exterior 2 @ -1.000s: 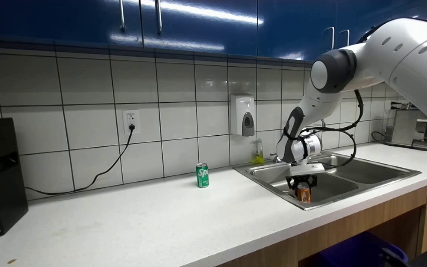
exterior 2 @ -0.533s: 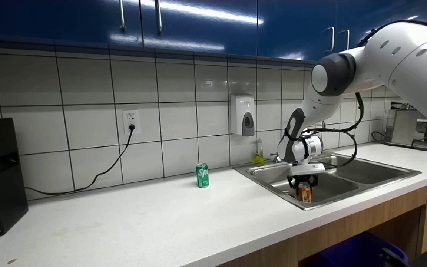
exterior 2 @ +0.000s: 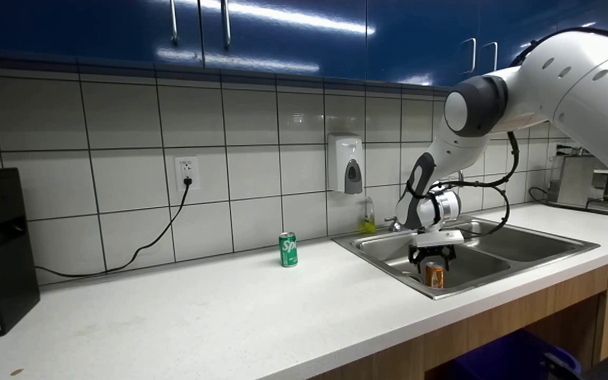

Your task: Place the orange can in the left sink

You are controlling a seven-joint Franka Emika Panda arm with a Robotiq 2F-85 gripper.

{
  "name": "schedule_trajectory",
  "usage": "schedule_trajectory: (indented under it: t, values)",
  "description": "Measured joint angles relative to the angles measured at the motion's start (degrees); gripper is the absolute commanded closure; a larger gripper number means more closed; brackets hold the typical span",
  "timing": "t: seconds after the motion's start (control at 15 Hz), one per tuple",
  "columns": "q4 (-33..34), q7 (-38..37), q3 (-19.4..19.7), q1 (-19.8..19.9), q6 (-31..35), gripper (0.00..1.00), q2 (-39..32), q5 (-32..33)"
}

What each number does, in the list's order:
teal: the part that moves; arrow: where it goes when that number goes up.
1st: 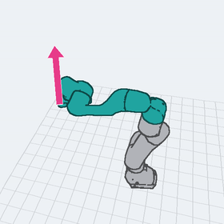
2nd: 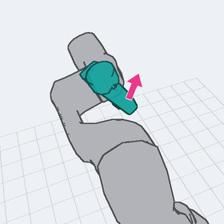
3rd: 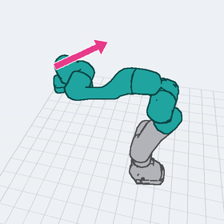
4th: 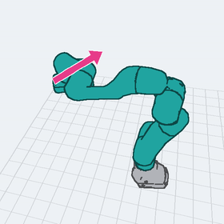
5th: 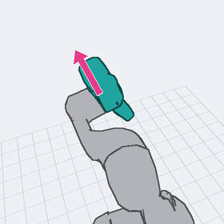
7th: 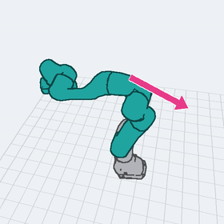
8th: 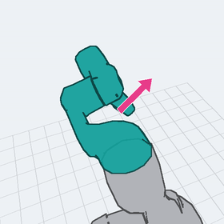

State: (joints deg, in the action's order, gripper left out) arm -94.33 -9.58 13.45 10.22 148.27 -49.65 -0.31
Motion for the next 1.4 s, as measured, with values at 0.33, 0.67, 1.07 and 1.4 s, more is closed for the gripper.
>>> schedule_trajectory:
  t: [0.33, 0.67, 1.07, 1.4]
  values:
    - [0.4, 0.0, 0.4, -0.1, 0.0, 0.0, 1.5, 0.2]
    - [0.3, 0.0, 0.9, -0.6, -0.5, 0.0, 4.3, 0.5]
    - [-1.7, 0.7, 0.8, -1.5, -7.9, 0.0, 9.5, 1.8]
    - [-5.4, 3.4, 0.4, -1.6, -14.0, 0.0, 15.2, 3.0]
